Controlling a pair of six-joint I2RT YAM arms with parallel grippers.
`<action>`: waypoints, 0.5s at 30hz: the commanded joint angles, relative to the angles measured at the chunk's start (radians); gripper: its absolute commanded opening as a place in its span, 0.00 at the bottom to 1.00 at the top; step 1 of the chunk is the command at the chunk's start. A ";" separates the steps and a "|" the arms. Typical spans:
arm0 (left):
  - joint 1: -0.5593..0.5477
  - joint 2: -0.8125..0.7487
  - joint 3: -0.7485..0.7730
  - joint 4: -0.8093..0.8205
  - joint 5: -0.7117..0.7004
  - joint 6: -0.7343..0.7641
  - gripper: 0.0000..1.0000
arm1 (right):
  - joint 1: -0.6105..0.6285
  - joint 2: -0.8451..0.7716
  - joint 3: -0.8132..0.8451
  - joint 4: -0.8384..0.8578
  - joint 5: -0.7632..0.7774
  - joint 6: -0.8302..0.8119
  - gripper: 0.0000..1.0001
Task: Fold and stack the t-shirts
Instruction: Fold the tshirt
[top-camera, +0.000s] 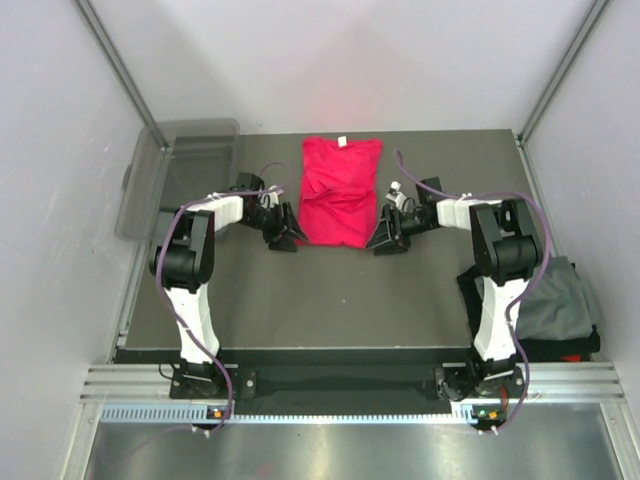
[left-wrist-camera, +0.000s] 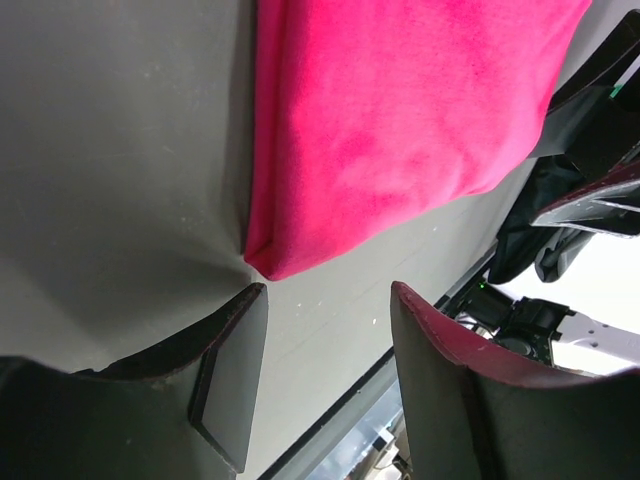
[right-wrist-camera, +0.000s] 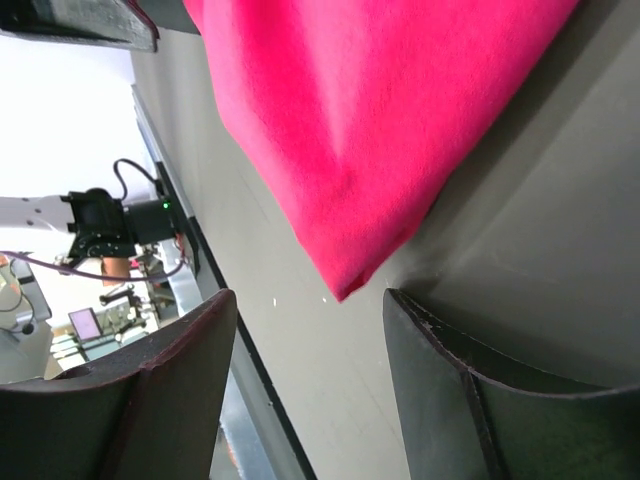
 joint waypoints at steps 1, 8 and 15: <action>0.007 0.008 -0.003 0.013 -0.012 -0.003 0.57 | 0.015 0.030 0.037 0.061 0.012 0.009 0.61; 0.007 0.080 0.049 0.008 -0.023 -0.020 0.52 | 0.040 0.067 0.061 0.092 0.009 0.049 0.60; 0.008 0.100 0.040 0.040 -0.017 -0.045 0.21 | 0.050 0.091 0.055 0.139 0.007 0.089 0.43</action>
